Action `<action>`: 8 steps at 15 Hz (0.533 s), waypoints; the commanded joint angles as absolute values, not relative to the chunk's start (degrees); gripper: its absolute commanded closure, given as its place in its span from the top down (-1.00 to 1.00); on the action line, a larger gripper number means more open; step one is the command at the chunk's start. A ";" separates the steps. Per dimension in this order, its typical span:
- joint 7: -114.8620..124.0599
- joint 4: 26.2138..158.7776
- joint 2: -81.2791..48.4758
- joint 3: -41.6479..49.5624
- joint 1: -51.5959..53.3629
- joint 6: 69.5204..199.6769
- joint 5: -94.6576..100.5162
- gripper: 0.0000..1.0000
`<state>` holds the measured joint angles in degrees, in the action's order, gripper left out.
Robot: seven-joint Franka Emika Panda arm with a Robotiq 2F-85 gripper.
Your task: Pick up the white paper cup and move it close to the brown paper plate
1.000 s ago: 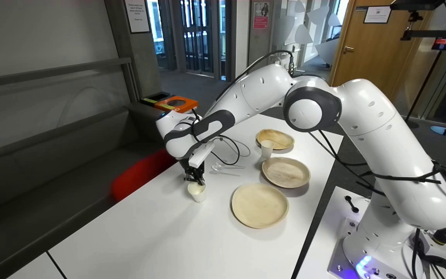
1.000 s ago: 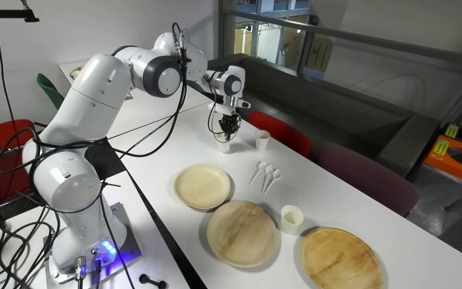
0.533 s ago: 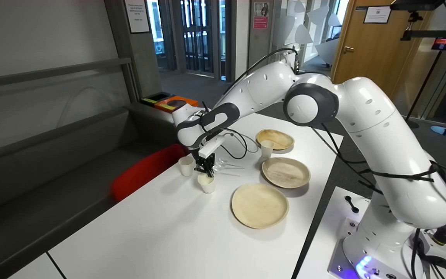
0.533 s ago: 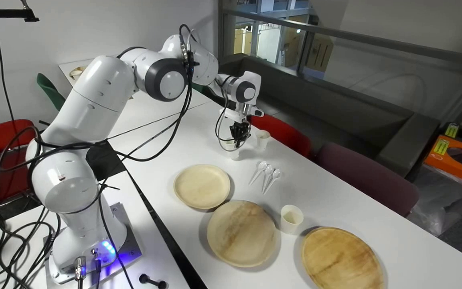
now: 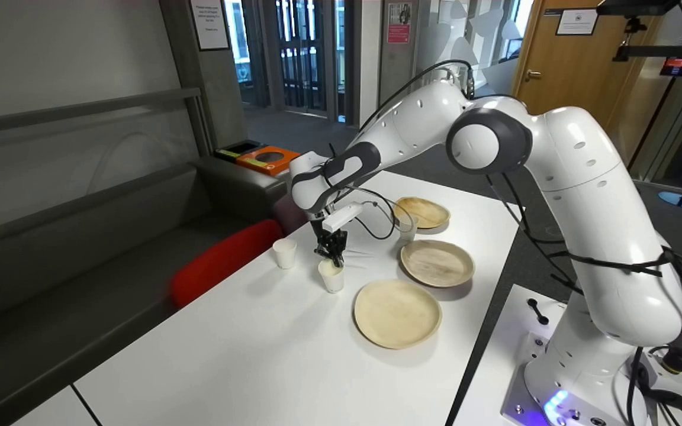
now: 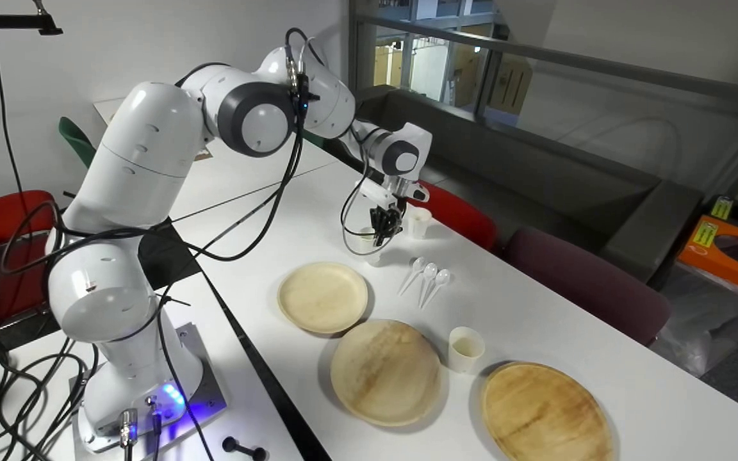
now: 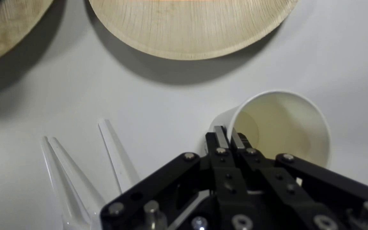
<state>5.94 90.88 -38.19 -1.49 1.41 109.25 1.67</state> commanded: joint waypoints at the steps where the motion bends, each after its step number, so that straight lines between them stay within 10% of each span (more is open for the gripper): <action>1: 3.76 100.63 -31.40 -0.49 -0.80 113.74 -0.37 -0.98; 8: 3.63 107.41 -28.26 1.80 -3.85 117.96 -1.95 -0.98</action>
<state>5.66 102.04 -32.25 1.62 -2.52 115.43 0.11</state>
